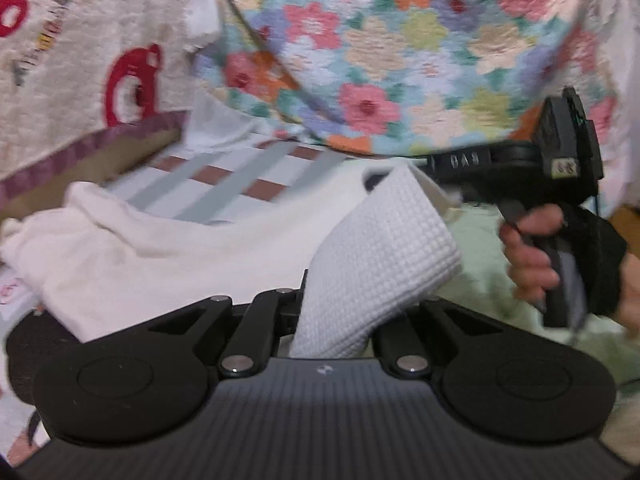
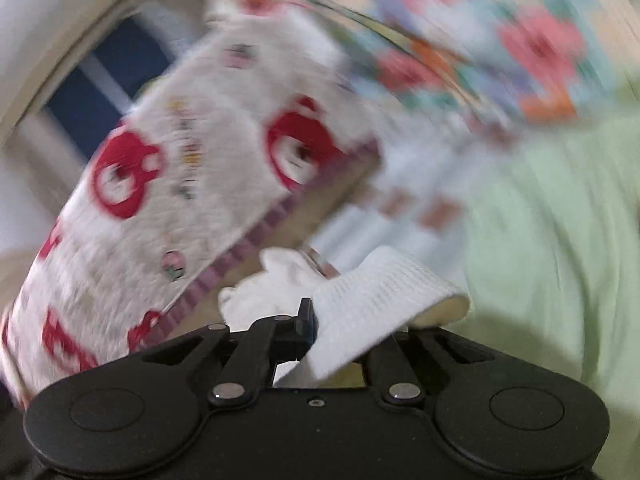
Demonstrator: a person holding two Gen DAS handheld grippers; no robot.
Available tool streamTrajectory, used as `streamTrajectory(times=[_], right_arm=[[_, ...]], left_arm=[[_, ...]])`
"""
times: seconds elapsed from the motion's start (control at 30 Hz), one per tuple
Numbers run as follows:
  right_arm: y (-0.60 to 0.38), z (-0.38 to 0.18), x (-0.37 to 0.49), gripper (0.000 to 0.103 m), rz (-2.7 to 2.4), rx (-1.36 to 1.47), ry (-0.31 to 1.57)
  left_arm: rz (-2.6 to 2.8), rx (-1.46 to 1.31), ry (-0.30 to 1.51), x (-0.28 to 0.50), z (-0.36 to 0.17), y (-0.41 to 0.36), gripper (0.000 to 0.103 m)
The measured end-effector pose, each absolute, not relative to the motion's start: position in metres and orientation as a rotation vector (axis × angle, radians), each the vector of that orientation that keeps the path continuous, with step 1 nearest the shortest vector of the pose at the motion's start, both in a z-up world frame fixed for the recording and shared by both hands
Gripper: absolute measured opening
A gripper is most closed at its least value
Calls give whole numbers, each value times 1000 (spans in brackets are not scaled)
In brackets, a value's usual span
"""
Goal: Fold clothes
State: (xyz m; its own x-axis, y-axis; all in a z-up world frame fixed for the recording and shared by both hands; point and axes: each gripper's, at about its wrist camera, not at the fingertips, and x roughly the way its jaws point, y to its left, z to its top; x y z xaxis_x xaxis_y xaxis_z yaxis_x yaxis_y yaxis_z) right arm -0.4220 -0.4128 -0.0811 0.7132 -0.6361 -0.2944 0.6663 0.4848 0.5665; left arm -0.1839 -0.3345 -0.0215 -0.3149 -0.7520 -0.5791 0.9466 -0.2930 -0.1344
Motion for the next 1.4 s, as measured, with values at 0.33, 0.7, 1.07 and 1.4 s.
streamTrajectory(times=[0.33,0.7,1.07,1.4], right_arm=[[-356,-102,-483,3,-773,586,305],[-371,-97,-489,10,-764,624,657],[-377,-100,-459,45,-934,618,657],[-395,-55,-333,45,-519,494,523]], left_arm=[[-2021,851,703,-250,-30,-321,8],[-1934,1052,1072,-260,-68,-352,37],[-1807,805,997,-207,-38,-349,54],[-1354,437,932,-23,-47,-331,54]])
